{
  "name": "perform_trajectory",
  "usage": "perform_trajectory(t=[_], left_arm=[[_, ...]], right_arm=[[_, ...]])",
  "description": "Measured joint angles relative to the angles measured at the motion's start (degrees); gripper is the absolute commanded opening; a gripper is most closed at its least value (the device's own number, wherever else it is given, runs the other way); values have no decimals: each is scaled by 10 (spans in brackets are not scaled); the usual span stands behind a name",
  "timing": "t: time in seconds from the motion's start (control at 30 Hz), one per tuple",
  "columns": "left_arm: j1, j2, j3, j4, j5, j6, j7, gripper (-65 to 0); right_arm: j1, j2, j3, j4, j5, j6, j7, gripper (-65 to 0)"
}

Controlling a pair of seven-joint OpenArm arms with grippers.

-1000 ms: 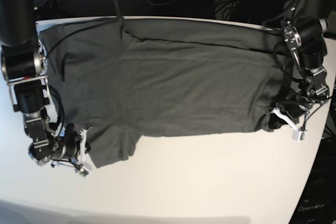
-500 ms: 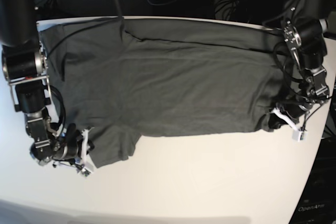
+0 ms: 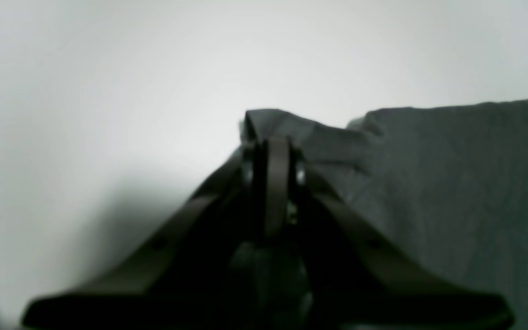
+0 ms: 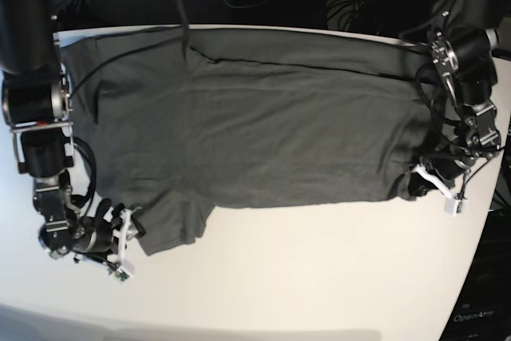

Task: Fold the T-shirt properly
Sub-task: 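Move the right gripper to the sleeve-end corner and grasp it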

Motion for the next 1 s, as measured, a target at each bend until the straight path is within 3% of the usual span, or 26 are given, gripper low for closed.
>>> perform_trajectory(t=[0.4, 1.0], left_arm=[[0, 0, 0, 0, 0, 0, 0, -628], [0, 0, 0, 0, 0, 0, 0, -628]], right_arm=[[-5, 1, 3, 0, 0, 0, 0, -305], [-28, 6, 29, -32, 0, -1, 61, -305]])
